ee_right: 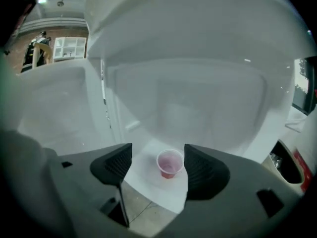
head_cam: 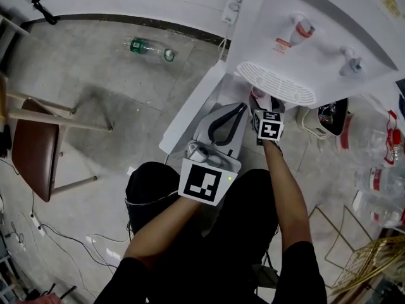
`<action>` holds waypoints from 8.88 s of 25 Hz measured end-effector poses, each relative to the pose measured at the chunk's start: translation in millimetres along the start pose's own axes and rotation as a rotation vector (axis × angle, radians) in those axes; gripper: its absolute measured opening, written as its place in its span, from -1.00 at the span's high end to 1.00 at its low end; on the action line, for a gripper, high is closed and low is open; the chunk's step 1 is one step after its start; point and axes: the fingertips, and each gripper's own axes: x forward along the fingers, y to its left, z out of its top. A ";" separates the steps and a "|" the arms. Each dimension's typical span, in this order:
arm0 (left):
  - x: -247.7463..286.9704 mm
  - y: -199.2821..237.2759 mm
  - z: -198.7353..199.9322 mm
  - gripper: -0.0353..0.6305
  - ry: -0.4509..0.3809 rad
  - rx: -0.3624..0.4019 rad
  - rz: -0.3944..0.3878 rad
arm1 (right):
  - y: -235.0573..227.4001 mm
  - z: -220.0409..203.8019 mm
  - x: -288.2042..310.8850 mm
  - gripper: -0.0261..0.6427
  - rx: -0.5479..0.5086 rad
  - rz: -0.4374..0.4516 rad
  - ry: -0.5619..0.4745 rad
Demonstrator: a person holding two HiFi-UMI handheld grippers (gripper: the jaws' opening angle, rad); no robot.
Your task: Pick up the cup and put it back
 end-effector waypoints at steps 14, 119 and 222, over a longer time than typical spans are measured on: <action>6.2 7.9 -4.2 0.87 0.029 0.000 -0.014 | -26.5 -40.6 69.7 -0.05 0.056 -0.037 0.133; 31.3 -22.4 -17.4 0.87 0.050 -0.051 -0.118 | -30.6 175.9 -225.0 0.03 -0.174 0.212 -0.019; -94.4 -130.4 622.8 0.87 0.221 -0.023 -0.070 | 24.5 512.7 -755.4 0.94 0.303 0.084 -0.157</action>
